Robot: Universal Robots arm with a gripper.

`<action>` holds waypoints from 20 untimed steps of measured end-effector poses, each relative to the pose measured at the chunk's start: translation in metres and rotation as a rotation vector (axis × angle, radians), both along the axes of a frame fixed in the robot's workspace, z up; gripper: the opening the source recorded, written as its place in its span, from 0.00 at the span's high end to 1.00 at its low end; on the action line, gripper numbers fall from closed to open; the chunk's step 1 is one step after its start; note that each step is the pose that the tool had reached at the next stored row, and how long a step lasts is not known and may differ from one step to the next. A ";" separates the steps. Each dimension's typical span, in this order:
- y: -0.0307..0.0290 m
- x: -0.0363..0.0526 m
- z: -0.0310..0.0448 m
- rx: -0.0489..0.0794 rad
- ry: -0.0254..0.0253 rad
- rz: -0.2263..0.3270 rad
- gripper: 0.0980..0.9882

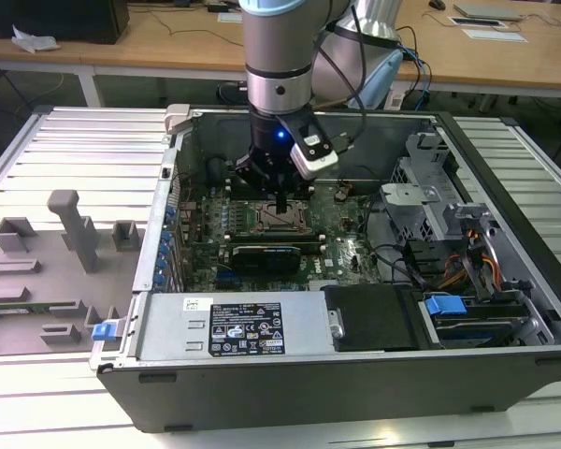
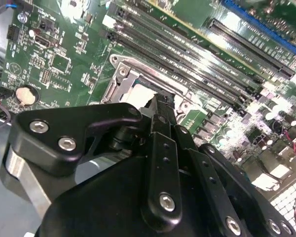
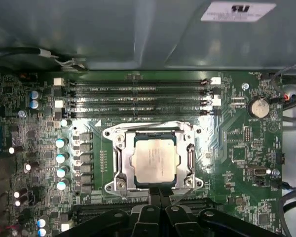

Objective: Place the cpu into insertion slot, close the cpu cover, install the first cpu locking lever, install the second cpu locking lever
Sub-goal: 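Install the second cpu locking lever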

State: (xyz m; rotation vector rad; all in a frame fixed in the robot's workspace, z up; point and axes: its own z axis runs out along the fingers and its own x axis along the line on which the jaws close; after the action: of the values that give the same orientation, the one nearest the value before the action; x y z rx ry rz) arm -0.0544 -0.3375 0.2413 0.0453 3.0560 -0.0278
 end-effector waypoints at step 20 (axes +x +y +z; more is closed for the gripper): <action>-0.0353 -0.0202 -0.0143 0.093 -0.0001 0.001 0.99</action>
State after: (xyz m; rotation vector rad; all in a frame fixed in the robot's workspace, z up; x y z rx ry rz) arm -0.0746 -0.3729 0.2269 0.0505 3.0553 0.1140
